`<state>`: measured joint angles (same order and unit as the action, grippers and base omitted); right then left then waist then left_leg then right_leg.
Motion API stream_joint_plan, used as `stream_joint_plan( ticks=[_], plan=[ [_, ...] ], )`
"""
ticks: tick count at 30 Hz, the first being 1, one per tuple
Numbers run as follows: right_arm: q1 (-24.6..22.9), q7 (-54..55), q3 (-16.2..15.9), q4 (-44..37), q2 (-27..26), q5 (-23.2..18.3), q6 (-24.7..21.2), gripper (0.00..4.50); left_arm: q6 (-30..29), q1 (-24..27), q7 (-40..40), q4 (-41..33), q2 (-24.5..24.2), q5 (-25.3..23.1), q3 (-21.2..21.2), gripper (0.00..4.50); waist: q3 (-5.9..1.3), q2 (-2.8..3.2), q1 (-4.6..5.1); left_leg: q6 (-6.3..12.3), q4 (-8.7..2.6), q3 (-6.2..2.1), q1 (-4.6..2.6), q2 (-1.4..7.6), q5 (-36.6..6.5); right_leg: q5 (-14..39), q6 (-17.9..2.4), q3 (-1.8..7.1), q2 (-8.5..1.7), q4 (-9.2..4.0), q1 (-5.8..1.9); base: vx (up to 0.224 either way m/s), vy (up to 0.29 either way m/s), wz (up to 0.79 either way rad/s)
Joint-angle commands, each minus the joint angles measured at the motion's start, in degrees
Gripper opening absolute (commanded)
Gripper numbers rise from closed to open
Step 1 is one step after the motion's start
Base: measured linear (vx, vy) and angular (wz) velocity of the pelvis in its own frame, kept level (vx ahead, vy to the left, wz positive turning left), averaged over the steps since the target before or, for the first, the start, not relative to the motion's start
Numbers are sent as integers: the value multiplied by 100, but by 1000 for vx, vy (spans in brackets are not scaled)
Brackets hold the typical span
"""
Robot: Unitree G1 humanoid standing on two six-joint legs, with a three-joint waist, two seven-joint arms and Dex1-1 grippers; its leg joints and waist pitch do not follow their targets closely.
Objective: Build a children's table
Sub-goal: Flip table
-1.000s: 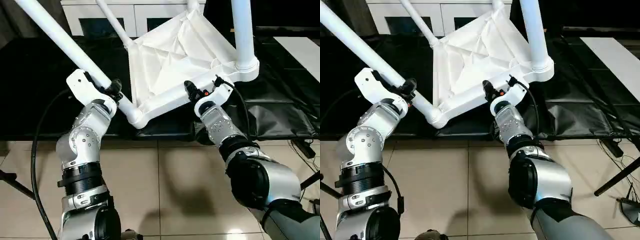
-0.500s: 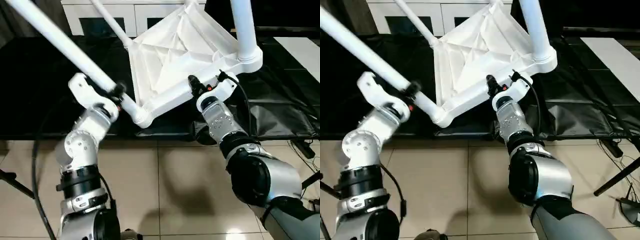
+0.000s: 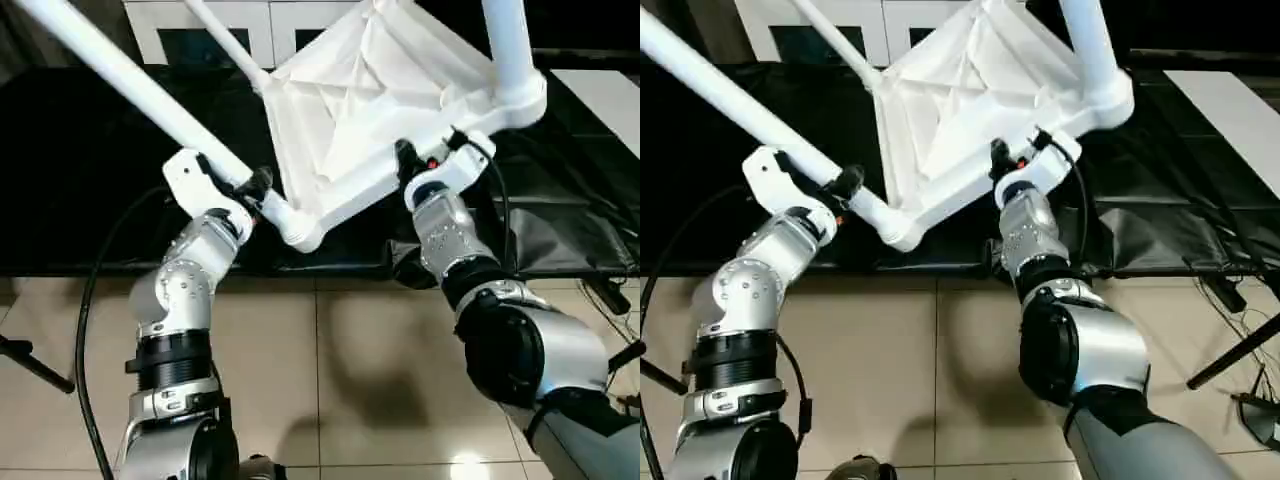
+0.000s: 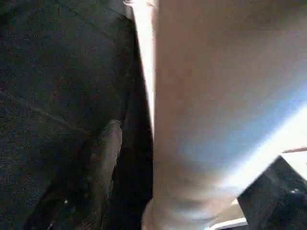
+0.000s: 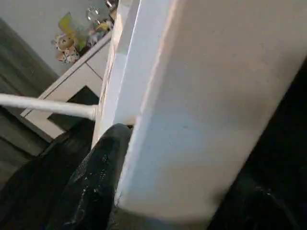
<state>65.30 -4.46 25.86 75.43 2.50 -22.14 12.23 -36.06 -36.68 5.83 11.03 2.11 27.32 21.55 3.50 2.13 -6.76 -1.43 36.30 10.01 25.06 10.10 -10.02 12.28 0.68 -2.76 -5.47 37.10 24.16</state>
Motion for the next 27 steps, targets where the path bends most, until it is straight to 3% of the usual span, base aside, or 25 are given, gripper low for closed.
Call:
stream_joint_plan(
  ticks=[1, 3, 14, 18, 22, 23, 24, 27],
  plan=[
    [162, 132, -149, -185, 388, 296, 455, 204, 199, -30, 235, 79, -237, -225, 206, 357, -527, -64, 28, 684, -344, -34, -252, 225, -222, -450, -1499, 120, -225, -291, -287, 0, 0, 0],
    [193, 165, -139, -178, 411, 308, 514, 198, 309, -30, 243, 101, -278, -271, 197, 357, -526, -97, 29, 656, -353, -34, -246, 227, -242, -484, -1482, 121, -226, -290, -294, 0, 0, 0],
    [295, 459, -143, -176, 546, 416, 766, 195, 482, 59, 109, 11, -421, -292, 110, 357, -533, -100, 28, 652, -344, -19, -240, 211, -243, -463, -1422, 128, -228, -284, -279, 0, 0, 0],
    [414, 591, -182, -185, 703, 484, 872, 190, 579, 99, 51, -57, -396, -11, 325, 357, -534, -102, 36, 619, -345, -22, -241, 212, -283, -447, -1396, 125, -217, -282, -280, 0, 0, 0],
    [488, 638, -216, -191, 814, 547, 914, 173, 561, 119, -118, -244, -323, 457, 541, 394, -537, -107, 22, 561, -334, -7, -246, 204, -307, -529, -1432, 127, -214, -272, -277, 0, 0, 0],
    [495, 646, -221, -192, 825, 557, 919, 173, 571, 123, -108, -260, -325, 448, 535, 394, -540, -102, 13, 577, -326, -8, -255, 206, -296, -567, -1420, 125, -202, -268, -269, 0, 0, 0],
    [506, 658, -228, -193, 844, 572, 929, 169, 588, 129, -90, -288, -330, 432, 525, 402, -534, -148, 14, 600, -325, 2, -259, 206, -308, -561, -1401, 128, -191, -278, -265, 0, 0, 0],
    [530, 701, -252, -192, 880, 632, 952, 152, 622, 137, -42, -287, -356, 369, 489, 420, -528, -130, -1, 592, -326, -6, -242, 200, -295, -467, -1307, 128, -194, -270, -270, 0, 0, 0]
  ],
)
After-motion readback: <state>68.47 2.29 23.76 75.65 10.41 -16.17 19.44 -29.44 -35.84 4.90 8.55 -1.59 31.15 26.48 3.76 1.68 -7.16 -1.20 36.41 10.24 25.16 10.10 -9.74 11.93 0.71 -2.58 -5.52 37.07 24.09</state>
